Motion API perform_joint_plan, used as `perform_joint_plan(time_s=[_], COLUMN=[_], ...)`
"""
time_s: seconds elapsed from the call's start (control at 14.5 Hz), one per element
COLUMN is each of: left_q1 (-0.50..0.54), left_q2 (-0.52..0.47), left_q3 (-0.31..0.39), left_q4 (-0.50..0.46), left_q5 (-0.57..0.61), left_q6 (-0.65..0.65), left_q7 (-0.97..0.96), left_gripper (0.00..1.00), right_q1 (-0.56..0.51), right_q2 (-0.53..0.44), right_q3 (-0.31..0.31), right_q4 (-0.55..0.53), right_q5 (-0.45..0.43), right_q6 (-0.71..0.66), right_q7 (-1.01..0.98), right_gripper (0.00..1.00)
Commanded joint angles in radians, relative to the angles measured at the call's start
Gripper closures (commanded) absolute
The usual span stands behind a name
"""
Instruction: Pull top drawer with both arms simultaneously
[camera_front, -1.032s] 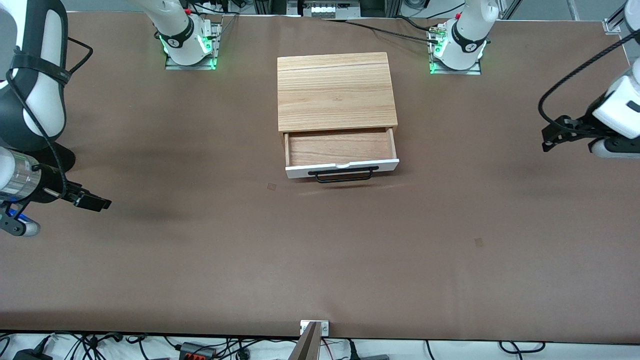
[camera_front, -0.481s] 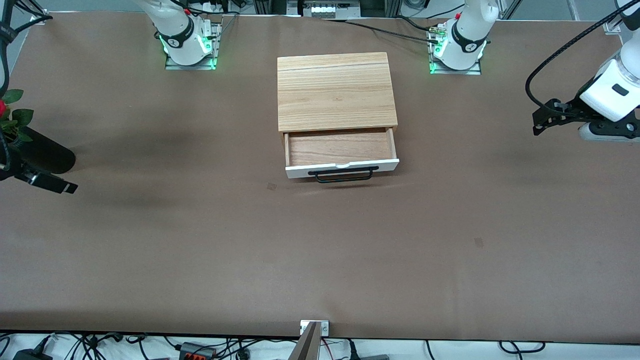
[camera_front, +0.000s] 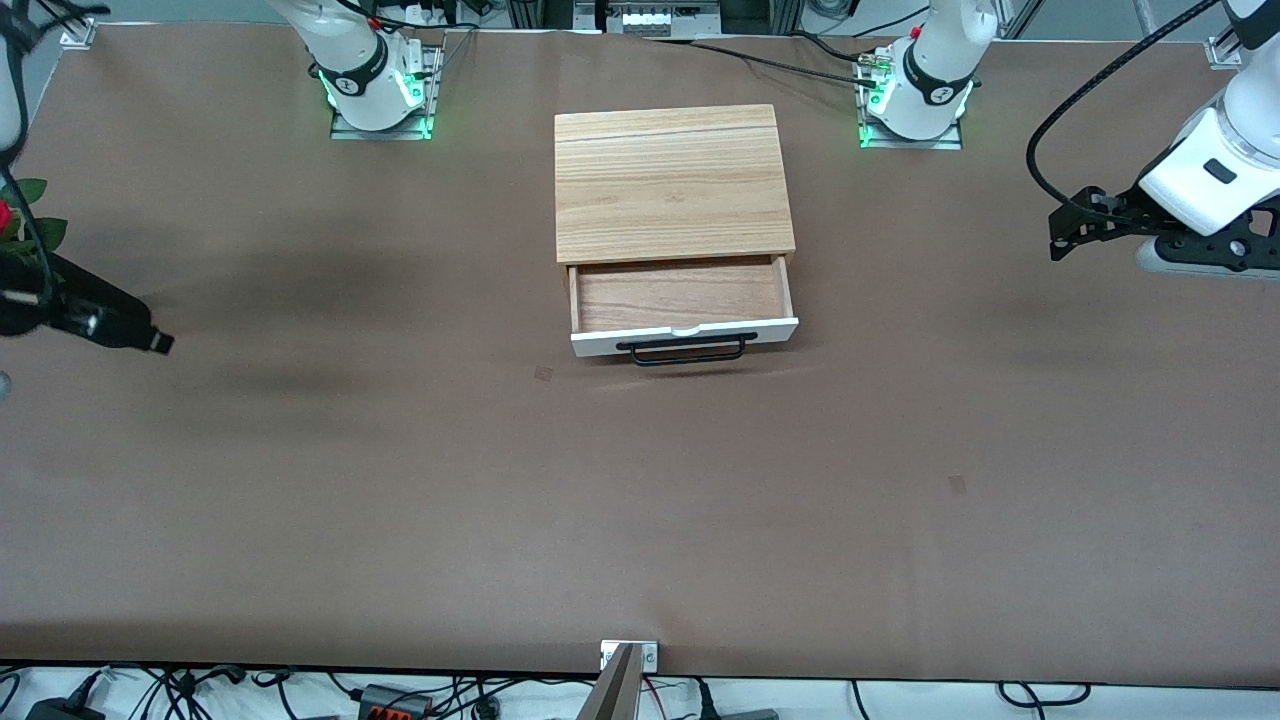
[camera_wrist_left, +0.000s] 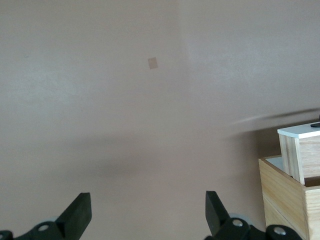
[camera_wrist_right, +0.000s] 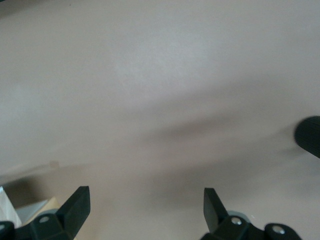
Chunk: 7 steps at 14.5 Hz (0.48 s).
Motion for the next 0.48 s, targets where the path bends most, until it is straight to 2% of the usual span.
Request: perform_joint_plan(time_s=[0.0, 0.21, 0.41], left_q1=[-0.001, -0.003, -0.006], left_q2=[0.028, 0.028, 0.028], left_q3=[-0.001, -0.003, -0.003], left_q4=[0.047, 0.049, 0.049], left_q5=[0.001, 0.003, 0.001], left_q6=[-0.028, -0.028, -0.032], left_q7=[0.007, 0.003, 0.002], left_gripper=[0.0, 0.0, 0.0], right_q1=[0.08, 0.107, 0.067], right_q2=[-0.159, -0.223, -0.211], right_q3=[-0.064, -0.084, -0.078], right_q4=[-0.135, -0.234, -0.239], right_q5=[-0.02, -0.026, -0.053], right_q6=[-0.01, -0.001, 0.038], right_q7=[-0.015, -0.017, -0.044], right_gripper=[0.0, 0.0, 0.0])
